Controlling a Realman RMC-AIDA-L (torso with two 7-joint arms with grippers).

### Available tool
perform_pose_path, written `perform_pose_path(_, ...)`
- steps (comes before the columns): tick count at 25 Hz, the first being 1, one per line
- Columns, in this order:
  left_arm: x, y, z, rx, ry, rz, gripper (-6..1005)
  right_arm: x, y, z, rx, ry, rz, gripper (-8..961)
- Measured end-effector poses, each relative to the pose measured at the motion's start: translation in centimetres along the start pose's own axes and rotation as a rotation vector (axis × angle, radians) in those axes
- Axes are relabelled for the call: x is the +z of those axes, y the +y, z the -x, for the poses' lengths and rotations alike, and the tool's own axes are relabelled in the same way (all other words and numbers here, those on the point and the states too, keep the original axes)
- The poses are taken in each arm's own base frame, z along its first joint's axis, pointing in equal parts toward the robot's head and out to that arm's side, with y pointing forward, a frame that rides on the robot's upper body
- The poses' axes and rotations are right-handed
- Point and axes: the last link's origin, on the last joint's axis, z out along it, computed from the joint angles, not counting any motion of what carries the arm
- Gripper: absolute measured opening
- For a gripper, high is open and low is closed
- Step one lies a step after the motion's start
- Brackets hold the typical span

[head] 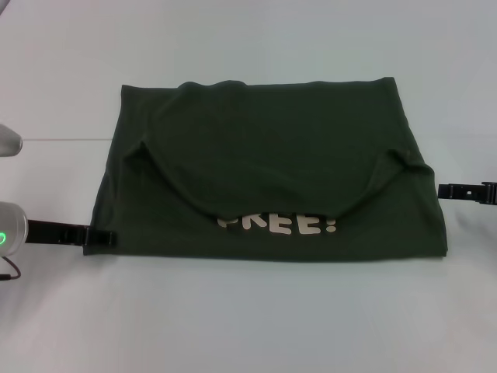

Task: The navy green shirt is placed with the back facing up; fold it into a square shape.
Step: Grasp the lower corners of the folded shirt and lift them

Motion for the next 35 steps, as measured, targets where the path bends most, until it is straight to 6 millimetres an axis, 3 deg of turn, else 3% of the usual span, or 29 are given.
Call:
perform_pose_path(5,0.3,0.0,0.3,0.01,-0.021,-0.007,860,0.0,0.0,0.0,-0.005,0.0,0.001,944)
perform_pose_path(8,0.4,-0.1,0.2,0.016,-0.03,-0.004,664,0.0,0.1,0.1,-0.012,0.002,0.001,944)
perform_pose_path(18,0.6,0.1,0.2,0.02,-0.041,0.003,221,-0.3,0.0,0.2,-0.023,0.014,0.01,942)
perform_pose_path(24,0.6,0.2,0.2,0.01,-0.035,0.013,42,-1.3,-0.3,0.4,-0.023,0.059,0.023,942)
perform_pose_path(29,0.6,0.3,0.1,0.014,-0.036,0.017,42,-2.7,-1.1,2.1,0.025,0.136,-0.032,941)
perform_pose_path(35,0.6,0.7,0.2,0.017,-0.039,0.037,42,-0.8,1.5,2.7,-0.022,0.218,-0.022,940)
